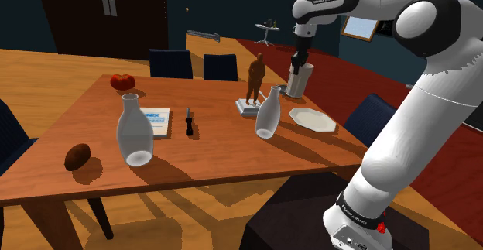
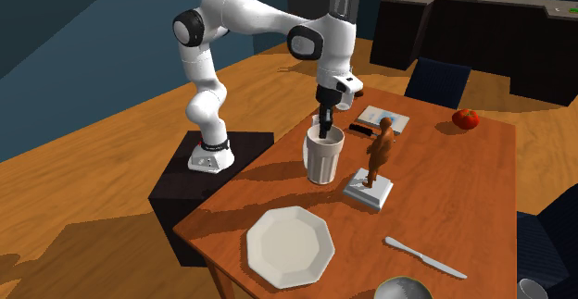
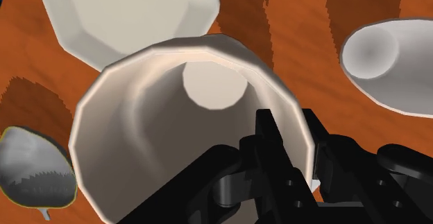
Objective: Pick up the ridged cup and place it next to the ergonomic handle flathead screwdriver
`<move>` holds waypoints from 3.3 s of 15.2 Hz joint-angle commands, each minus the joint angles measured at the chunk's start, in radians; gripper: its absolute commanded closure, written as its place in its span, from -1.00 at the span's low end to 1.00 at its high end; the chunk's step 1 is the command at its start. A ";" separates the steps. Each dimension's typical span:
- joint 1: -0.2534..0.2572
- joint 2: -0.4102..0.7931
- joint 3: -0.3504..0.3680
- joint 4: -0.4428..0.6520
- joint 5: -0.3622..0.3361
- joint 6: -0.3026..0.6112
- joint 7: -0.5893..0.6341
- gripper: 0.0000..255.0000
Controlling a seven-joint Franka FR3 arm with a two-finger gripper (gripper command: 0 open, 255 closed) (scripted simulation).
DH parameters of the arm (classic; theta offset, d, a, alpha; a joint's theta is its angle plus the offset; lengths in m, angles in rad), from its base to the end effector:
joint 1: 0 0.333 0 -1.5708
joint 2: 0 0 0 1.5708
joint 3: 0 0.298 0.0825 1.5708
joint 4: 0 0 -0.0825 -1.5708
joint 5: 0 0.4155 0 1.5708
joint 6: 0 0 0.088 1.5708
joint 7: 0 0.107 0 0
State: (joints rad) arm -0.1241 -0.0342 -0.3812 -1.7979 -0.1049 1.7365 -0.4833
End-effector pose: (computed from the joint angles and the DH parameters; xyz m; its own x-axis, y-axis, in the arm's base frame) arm 0.5031 -0.2919 0.5245 0.9976 -0.0050 -0.0687 -0.0005 -0.9978 0.0656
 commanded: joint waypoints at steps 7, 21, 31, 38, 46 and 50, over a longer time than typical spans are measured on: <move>-0.001 0.011 -0.001 0.120 0.005 -0.109 -0.014 1.00; 0.072 -0.031 0.078 0.175 0.000 -0.217 0.128 1.00; 0.183 -0.049 0.212 0.158 0.018 -0.239 0.373 1.00; 0.259 0.001 0.299 0.219 0.040 -0.262 0.535 1.00; 0.350 0.123 0.385 0.372 0.056 -0.304 0.711 1.00; 0.398 0.212 0.422 0.493 0.056 -0.339 0.795 1.00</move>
State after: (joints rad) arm 0.2593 0.1557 0.0298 -1.3419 -0.0487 1.4126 0.2850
